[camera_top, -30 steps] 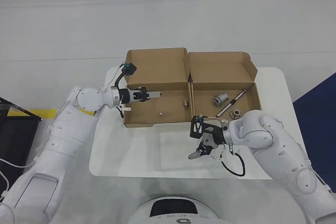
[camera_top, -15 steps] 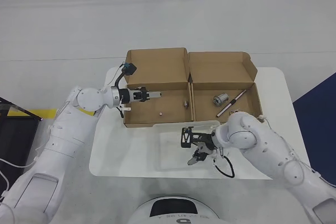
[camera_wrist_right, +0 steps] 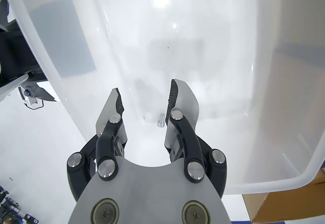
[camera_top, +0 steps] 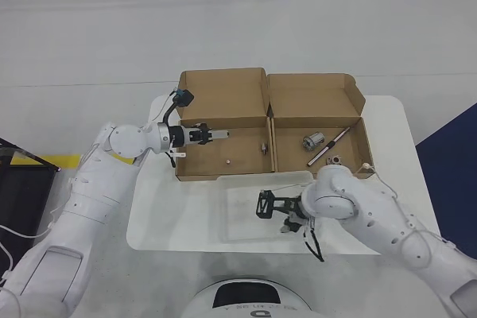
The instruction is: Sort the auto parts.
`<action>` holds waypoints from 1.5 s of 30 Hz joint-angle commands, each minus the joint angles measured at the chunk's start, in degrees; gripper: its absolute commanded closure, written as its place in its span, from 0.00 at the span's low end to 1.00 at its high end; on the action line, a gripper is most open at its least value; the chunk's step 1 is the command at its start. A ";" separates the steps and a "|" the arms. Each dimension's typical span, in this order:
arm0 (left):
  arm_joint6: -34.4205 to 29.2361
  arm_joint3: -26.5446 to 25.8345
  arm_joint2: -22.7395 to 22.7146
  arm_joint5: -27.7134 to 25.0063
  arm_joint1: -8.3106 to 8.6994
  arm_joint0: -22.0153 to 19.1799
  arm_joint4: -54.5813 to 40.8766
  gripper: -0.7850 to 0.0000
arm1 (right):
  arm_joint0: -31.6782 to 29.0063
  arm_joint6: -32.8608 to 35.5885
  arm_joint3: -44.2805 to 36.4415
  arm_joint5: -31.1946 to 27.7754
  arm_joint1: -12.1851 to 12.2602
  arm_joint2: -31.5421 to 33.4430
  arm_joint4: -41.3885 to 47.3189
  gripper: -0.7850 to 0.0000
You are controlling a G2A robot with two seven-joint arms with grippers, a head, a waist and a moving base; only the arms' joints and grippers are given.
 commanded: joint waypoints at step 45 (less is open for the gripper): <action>-0.01 -0.04 -0.03 0.00 0.00 0.02 0.00 0.00 | 7.99 11.29 8.27 11.28 -4.86 -13.74 -7.45 0.69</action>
